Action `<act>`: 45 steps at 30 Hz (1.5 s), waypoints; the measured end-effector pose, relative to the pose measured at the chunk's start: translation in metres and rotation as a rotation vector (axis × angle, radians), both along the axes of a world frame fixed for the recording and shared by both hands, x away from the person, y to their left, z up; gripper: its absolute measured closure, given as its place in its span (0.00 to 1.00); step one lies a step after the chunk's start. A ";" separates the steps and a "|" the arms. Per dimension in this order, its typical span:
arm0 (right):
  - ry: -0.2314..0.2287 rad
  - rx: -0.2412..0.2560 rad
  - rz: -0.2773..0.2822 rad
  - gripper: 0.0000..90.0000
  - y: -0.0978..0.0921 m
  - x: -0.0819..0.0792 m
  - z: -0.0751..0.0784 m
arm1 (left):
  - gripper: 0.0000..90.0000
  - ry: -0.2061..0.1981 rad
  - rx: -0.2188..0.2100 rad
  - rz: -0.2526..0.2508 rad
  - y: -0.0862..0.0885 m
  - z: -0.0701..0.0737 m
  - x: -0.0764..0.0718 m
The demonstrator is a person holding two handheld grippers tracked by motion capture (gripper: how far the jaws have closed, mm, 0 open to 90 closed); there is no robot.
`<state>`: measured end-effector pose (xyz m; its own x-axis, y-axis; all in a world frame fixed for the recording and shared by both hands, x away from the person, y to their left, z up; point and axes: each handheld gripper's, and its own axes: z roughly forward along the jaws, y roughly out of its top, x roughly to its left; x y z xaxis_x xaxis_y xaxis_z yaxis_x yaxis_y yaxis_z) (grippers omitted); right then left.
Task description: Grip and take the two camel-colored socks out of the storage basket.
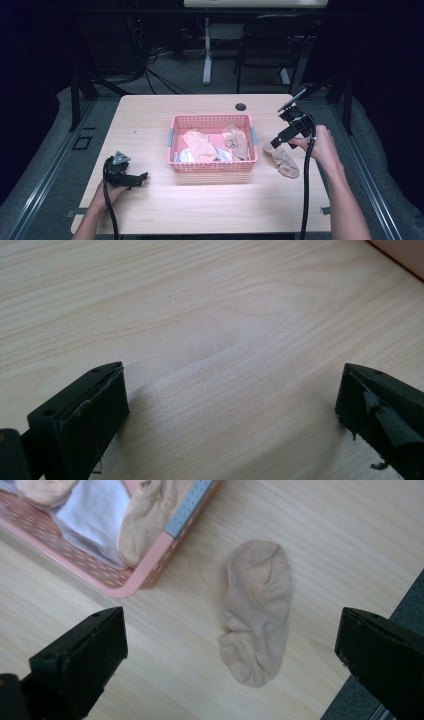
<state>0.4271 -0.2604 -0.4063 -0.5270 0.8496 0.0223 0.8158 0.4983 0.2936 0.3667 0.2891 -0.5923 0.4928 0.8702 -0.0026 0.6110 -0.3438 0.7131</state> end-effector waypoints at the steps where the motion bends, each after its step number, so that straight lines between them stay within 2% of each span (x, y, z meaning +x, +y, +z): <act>1: -0.006 0.004 -0.002 0.00 0.002 0.001 0.003 | 0.00 0.000 0.000 0.000 0.000 0.000 0.000; 8: -0.025 0.001 0.038 0.00 0.023 0.006 0.019 | 0.00 -0.001 0.000 0.000 0.000 0.000 0.000; 16: -0.023 -0.005 0.091 0.01 0.052 0.011 0.023 | 0.00 -0.001 0.000 0.001 0.000 0.000 0.000; 19: -0.017 0.001 0.109 0.01 0.064 0.014 0.021 | 0.00 -0.001 0.000 0.001 0.000 0.000 0.000; 26: -0.006 -0.029 0.161 0.02 0.090 0.021 0.014 | 0.00 0.000 0.000 0.000 0.000 0.000 0.000; 29: 0.008 -0.021 0.175 0.03 0.103 0.023 0.009 | 0.00 -0.001 0.000 0.000 0.000 0.000 0.000; 34: 0.021 -0.033 0.199 0.02 0.116 0.027 0.002 | 0.00 -0.001 0.000 0.000 0.000 0.000 0.000; 38: 0.016 -0.008 0.190 0.02 0.124 0.030 -0.005 | 0.00 0.002 0.003 0.000 0.000 0.000 0.000; 45: 0.032 0.003 0.223 0.08 0.137 0.035 -0.021 | 0.00 0.000 0.000 0.000 0.000 0.000 0.000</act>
